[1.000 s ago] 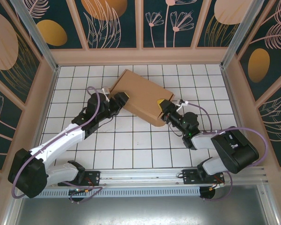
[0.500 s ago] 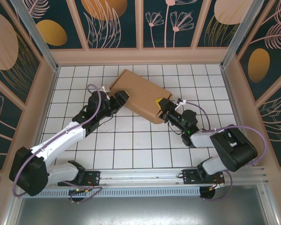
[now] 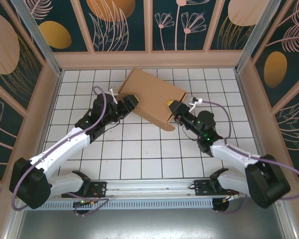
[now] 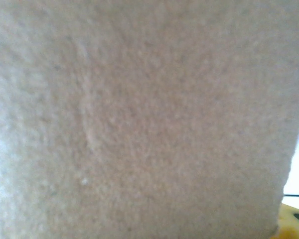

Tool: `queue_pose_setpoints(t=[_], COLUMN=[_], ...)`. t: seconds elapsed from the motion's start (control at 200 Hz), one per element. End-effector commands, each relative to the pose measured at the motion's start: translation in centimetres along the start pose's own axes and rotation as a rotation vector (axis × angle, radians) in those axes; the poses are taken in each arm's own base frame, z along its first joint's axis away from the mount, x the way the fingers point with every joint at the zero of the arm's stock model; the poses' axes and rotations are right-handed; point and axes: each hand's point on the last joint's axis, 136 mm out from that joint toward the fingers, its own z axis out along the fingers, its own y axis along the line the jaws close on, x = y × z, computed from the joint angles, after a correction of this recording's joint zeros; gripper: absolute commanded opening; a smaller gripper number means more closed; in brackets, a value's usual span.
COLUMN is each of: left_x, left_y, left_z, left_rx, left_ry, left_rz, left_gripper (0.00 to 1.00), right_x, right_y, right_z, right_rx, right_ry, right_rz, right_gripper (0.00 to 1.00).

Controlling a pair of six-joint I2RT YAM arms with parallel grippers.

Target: Fold the paper box

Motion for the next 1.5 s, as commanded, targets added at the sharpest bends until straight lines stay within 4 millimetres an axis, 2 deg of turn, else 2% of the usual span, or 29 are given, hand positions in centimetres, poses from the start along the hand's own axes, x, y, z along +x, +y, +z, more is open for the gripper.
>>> queue_pose_setpoints(t=[0.0,0.2,0.35,0.415,0.576,0.691,0.856,1.066,1.181,1.201,1.271,1.346,1.361,1.391,1.496], left_x=[3.1,6.3,7.7,8.1,7.0,6.1,6.3,5.1,4.3,4.3,3.9,3.6,3.0,2.9,2.5], left_y=[-2.3,-4.5,-4.9,-4.6,-3.0,-2.7,-1.7,-2.4,-2.6,-2.3,-1.6,-0.6,-1.7,-1.8,-1.0], left_z=[0.7,1.9,2.8,3.2,3.8,3.9,5.1,4.8,3.8,3.6,2.7,1.7,1.4,0.9,0.0], left_rx=[0.081,0.132,0.149,0.138,0.057,0.049,0.03,0.042,0.013,0.0,-0.052,-0.104,-0.089,-0.096,-0.148], left_ry=[0.144,0.235,0.27,0.277,0.206,0.153,0.161,0.116,0.087,0.083,0.065,0.055,0.039,0.035,0.028], left_rz=[-0.048,-0.073,-0.095,-0.095,-0.023,0.01,-0.012,0.025,0.096,0.11,0.176,0.255,0.274,0.31,0.389], left_gripper=[0.65,0.65,0.65,0.65,0.65,0.63,0.61,0.61,0.63,0.63,0.64,0.65,0.65,0.65,0.65], right_x=[-1.2,-1.3,-1.3,-1.2,-0.5,0.3,1.8,3.1,2.8,1.8,1.4,1.6,1.7,1.9,2.7], right_y=[2.7,2.6,2.3,2.4,2.8,2.5,3.3,3.6,1.2,0.1,-2.8,-5.4,-5.8,-6.7,-8.6], right_z=[-0.3,0.3,0.6,0.7,0.9,0.9,1.0,1.0,1.3,1.3,1.4,1.3,1.3,1.2,1.0], right_rx=[-0.043,-0.073,-0.072,-0.081,-0.119,-0.141,-0.227,-0.274,-0.163,-0.12,0.015,0.112,0.125,0.145,0.157], right_ry=[-0.07,-0.079,-0.08,-0.072,-0.03,0.008,0.092,0.15,0.138,0.115,0.122,0.149,0.157,0.173,0.219], right_rz=[-0.136,-0.109,-0.088,-0.067,-0.017,0.042,0.114,0.149,0.131,0.13,0.141,0.188,0.203,0.24,0.353], right_gripper=[0.39,0.39,0.4,0.43,0.44,0.42,0.4,0.39,0.41,0.41,0.41,0.42,0.42,0.42,0.42])
